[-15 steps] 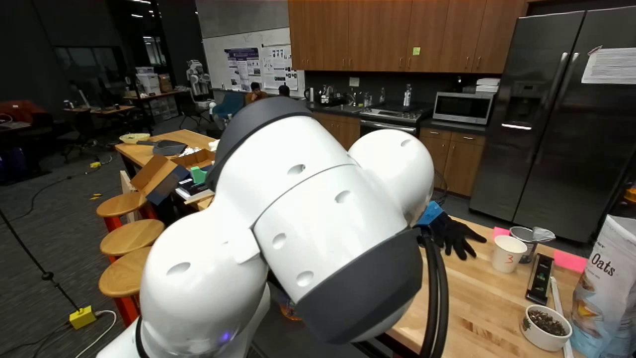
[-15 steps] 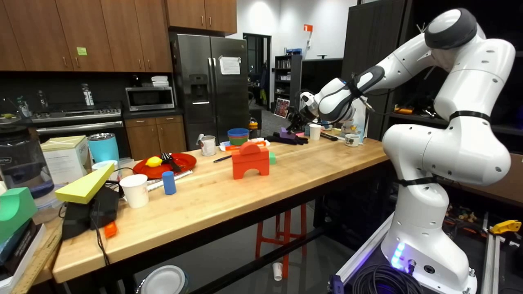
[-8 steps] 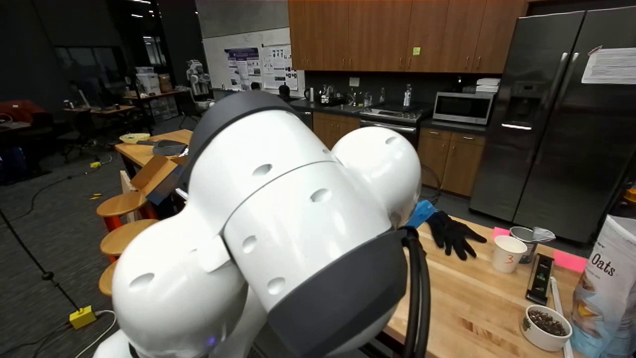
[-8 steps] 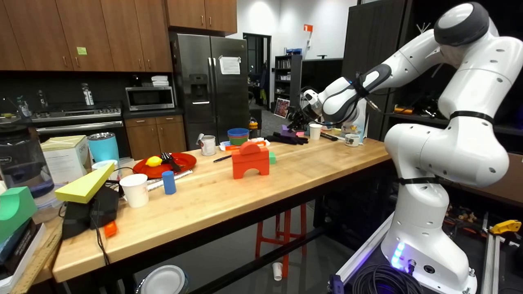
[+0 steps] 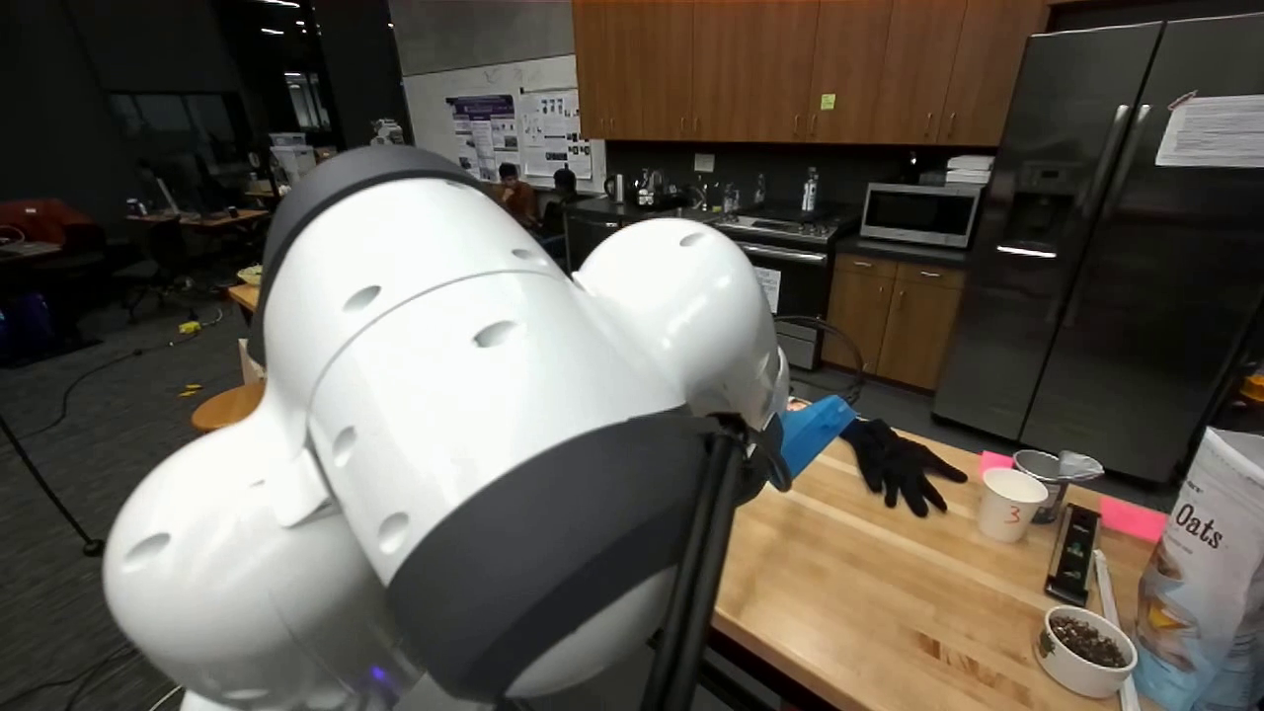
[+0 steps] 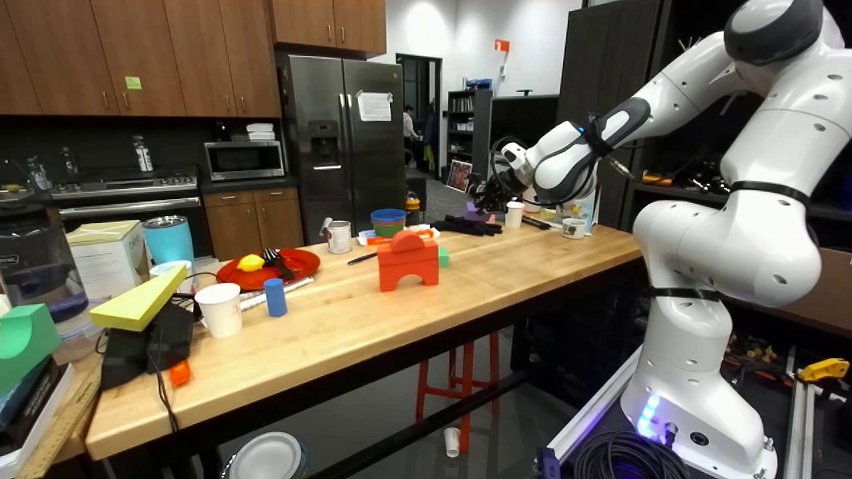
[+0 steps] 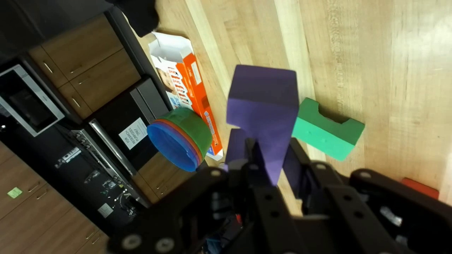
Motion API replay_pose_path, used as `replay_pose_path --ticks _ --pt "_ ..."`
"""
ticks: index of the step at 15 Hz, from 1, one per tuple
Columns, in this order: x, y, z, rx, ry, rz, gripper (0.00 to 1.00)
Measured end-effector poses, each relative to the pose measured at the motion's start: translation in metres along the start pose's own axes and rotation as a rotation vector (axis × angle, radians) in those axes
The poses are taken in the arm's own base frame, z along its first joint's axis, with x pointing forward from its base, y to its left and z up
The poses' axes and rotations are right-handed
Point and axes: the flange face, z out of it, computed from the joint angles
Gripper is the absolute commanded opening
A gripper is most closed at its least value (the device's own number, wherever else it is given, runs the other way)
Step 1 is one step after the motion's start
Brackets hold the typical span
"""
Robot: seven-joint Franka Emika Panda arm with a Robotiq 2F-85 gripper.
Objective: Put the purple block on top of the green block.
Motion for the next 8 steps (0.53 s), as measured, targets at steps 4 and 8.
replay_pose_path --ticks 4,8 --pt "0.006 -0.011 -0.009 -0.013 -0.008 -0.009 0.05" --pt "-0.003 -0.016 -0.005 -0.009 -0.007 0.011 0.05"
